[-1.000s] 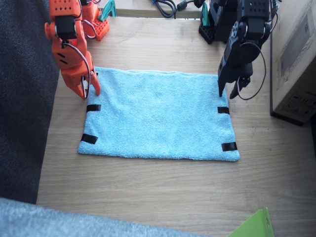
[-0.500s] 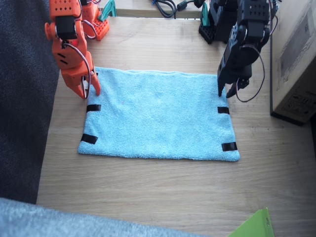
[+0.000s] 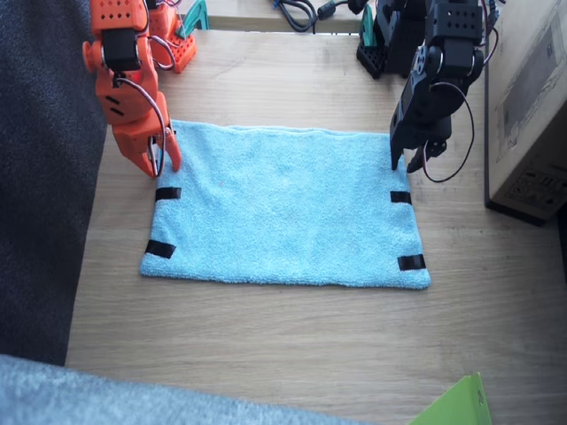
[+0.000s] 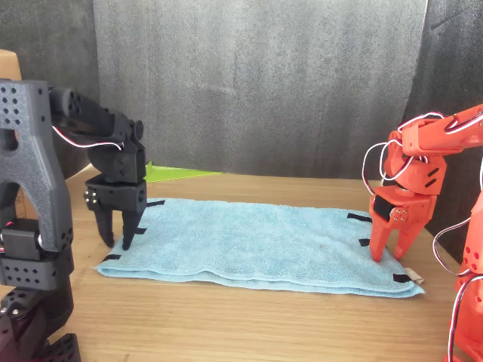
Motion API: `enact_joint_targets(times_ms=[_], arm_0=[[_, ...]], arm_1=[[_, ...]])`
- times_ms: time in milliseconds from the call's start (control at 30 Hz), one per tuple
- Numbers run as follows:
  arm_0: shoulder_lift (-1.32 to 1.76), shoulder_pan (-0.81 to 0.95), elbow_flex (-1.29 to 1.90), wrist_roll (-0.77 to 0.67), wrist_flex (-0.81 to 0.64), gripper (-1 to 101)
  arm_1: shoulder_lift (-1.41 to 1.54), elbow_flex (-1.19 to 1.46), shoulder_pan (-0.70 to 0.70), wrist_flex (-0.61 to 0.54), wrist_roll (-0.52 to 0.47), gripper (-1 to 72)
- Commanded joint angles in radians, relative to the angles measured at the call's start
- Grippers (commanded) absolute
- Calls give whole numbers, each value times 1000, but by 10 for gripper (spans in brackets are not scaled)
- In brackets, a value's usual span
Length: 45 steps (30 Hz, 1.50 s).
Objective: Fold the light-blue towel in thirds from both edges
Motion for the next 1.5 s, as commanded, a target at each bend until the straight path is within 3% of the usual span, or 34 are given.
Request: enact_joint_targets(times_ms=[0,300,433,500,1033,1467], arm_0=[[8,8,-21,15,28,163],[-2,0,-29,21,32,35],[-2,-3,-29,18,32,-1],[0,-5,-29,15,34,-1],[9,-12,-20,-2,25,-1],[41,-17,14,2,8,-1]], arm_1=[[-8,9,29,15,2,215],[-14,6,31,17,-8,185],[-23,3,43,21,-20,35],[-25,2,46,23,-29,2],[5,-5,48,54,-34,2],[101,-242,92,293,-20,2]])
